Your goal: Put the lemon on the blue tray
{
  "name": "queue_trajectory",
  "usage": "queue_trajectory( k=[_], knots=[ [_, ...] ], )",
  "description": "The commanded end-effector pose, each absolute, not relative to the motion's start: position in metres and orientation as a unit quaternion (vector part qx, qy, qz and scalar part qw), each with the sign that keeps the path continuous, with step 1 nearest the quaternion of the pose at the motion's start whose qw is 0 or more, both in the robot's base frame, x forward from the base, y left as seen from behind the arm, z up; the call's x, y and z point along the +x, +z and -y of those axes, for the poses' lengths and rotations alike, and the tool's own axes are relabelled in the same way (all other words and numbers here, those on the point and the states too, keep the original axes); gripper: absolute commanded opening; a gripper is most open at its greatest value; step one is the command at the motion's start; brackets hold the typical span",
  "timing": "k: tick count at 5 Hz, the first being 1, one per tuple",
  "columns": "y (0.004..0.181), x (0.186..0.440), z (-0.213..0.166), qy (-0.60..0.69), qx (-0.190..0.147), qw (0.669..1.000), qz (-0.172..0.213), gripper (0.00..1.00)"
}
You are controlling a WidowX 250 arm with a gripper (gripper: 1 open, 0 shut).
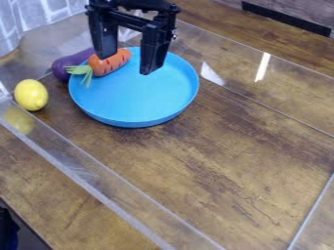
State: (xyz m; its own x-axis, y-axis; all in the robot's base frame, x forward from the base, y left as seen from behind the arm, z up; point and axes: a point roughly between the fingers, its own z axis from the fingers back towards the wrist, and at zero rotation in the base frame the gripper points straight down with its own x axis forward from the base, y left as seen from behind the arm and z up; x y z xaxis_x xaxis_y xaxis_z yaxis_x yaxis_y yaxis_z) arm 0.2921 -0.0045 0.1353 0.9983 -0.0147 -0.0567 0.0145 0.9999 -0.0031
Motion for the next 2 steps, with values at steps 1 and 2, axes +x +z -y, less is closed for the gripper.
queue_trajectory(
  k=[1,2],
  knots=[
    [0.135,0.29,-0.002,-0.029,-0.002,0.999,-0.033,1.0],
    [0.131,0.291,-0.015,-0.033,-0.003,0.999,-0.037,1.0]
  ],
)
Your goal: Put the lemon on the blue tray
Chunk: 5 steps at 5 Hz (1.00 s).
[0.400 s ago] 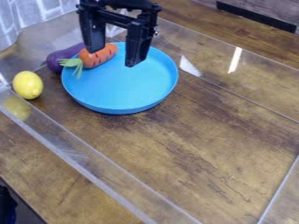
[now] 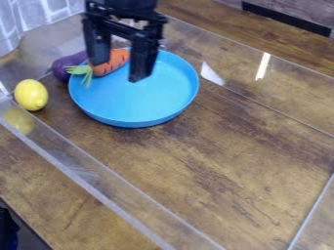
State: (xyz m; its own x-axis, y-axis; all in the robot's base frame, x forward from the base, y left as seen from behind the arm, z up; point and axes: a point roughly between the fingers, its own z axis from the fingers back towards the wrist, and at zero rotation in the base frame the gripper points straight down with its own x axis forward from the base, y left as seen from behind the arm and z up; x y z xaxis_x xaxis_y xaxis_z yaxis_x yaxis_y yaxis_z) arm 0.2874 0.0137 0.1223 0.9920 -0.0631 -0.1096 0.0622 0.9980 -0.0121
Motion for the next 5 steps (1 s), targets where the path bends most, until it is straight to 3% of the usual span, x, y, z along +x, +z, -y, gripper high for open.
queue_trajectory(
  k=[1,3,5],
  knots=[
    [0.128,0.286,-0.048,-0.018,-0.003,0.999,-0.035,1.0],
    [0.118,0.279,-0.098,0.08,-0.003,0.997,-0.022,1.0],
    [0.082,0.278,-0.136,0.113,-0.008,0.993,-0.016,1.0]
  ],
)
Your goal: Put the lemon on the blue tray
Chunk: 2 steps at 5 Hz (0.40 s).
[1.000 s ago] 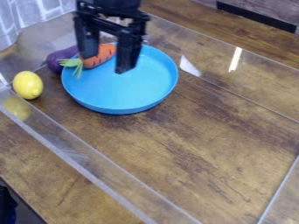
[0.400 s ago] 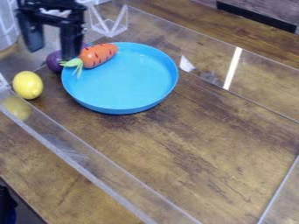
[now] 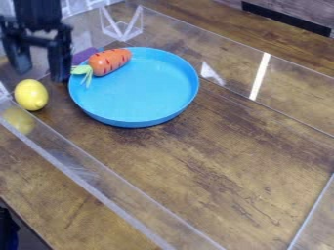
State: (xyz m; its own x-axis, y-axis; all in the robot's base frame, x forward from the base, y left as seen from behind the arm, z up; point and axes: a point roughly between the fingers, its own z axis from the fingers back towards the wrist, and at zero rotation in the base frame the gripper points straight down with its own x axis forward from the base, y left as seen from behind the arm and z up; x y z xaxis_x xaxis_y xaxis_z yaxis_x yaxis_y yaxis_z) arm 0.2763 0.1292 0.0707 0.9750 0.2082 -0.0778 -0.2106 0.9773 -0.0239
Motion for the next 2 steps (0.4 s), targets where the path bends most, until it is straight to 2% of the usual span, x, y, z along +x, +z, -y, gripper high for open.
queue_trajectory(
  k=[1,2],
  knots=[
    [0.0668,0.2835,-0.148,0.129,-0.008,0.992,-0.012,1.0],
    [0.0652,0.2853,-0.1522,0.114,-0.009,0.993,-0.011,1.0]
  ],
)
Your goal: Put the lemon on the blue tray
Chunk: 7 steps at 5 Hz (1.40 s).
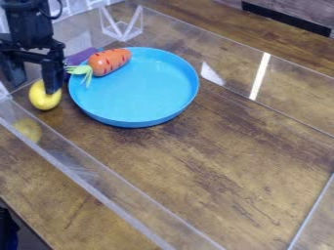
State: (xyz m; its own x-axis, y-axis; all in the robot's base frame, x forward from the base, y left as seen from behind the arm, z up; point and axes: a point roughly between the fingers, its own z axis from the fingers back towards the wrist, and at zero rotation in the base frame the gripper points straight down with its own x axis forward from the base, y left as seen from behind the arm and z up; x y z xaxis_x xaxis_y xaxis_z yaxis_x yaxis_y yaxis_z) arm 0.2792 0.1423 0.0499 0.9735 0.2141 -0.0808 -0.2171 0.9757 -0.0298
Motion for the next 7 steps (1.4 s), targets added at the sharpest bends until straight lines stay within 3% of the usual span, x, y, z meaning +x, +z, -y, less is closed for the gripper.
queue_trajectory(
  k=[1,4,5,6,7],
  knots=[
    [0.067,0.289,-0.151,0.092,-0.011,0.996,-0.012,1.0],
    [0.047,0.288,-0.17,0.069,-0.007,0.997,-0.014,1.0],
    [0.047,0.283,-0.172,0.066,-0.003,0.998,-0.021,0.0],
    [0.045,0.279,-0.175,0.062,0.003,0.998,-0.032,0.0],
    [0.032,0.271,-0.178,0.094,0.008,0.995,-0.042,0.0]
  ],
)
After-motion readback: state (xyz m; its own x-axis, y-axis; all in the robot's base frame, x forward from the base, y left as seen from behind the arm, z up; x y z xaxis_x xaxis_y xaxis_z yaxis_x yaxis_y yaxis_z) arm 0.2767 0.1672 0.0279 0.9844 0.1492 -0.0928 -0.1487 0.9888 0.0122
